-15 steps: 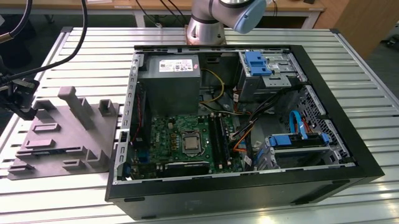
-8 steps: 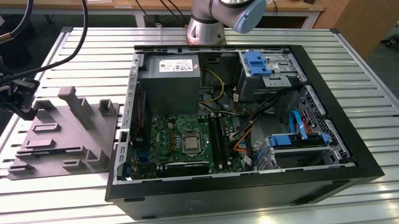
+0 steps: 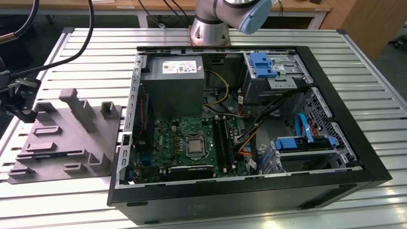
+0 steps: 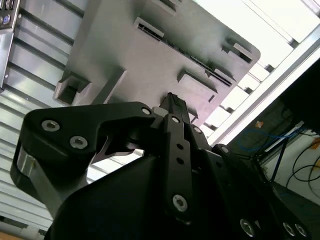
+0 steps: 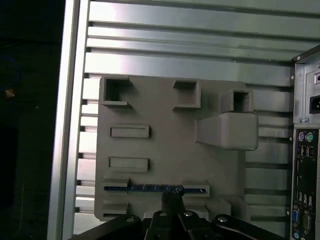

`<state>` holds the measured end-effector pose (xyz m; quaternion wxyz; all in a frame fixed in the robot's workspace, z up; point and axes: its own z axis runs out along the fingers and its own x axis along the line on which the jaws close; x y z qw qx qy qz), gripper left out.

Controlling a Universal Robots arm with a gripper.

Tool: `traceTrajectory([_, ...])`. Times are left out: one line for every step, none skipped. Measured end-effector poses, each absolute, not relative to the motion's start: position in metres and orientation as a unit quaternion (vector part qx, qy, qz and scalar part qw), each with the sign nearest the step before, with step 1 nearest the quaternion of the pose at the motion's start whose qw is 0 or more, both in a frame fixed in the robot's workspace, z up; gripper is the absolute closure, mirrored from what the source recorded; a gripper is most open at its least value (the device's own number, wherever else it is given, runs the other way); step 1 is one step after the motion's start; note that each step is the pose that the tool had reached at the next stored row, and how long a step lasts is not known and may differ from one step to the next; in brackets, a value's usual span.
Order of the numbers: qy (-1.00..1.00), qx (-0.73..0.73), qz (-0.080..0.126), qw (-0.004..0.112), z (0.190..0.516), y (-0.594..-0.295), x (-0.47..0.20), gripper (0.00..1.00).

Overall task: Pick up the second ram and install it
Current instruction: 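Pick up the second ram and move it above second insertion slot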

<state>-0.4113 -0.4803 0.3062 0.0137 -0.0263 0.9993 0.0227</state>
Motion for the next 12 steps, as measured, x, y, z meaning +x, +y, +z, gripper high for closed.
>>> traceTrajectory([0.999, -0.035, 0.023, 0.014, 0.3063, -0.4803, -0.4113, 0.9])
traceTrajectory([0.999, -0.044, 0.023, 0.013, 0.3062, -0.4803, -0.4113, 0.9])
traceTrajectory([0.998, -0.053, 0.023, 0.013, 0.3062, -0.4803, -0.4113, 0.9])
traceTrajectory([0.998, -0.062, 0.023, 0.013, 0.3062, -0.4803, -0.4113, 0.9])
traceTrajectory([0.997, -0.071, 0.023, 0.013, 0.3061, -0.4803, -0.4113, 0.9])
traceTrajectory([0.996, -0.08, 0.023, 0.012, 0.3061, -0.4803, -0.4113, 0.9])
traceTrajectory([0.996, -0.089, 0.024, 0.012, 0.306, -0.4803, -0.4113, 0.9])
traceTrajectory([0.995, -0.098, 0.024, 0.012, 0.306, -0.4803, -0.4113, 0.9])
traceTrajectory([0.994, -0.107, 0.024, 0.012, 0.3059, -0.4803, -0.4113, 0.9])
traceTrajectory([0.993, -0.116, 0.024, 0.012, 0.3057, -0.4803, -0.4113, 0.9])
traceTrajectory([0.992, -0.125, 0.024, 0.011, 0.3056, -0.4803, -0.4113, 0.9])
traceTrajectory([0.991, -0.133, 0.024, 0.011, 0.3055, -0.4803, -0.4113, 0.9])
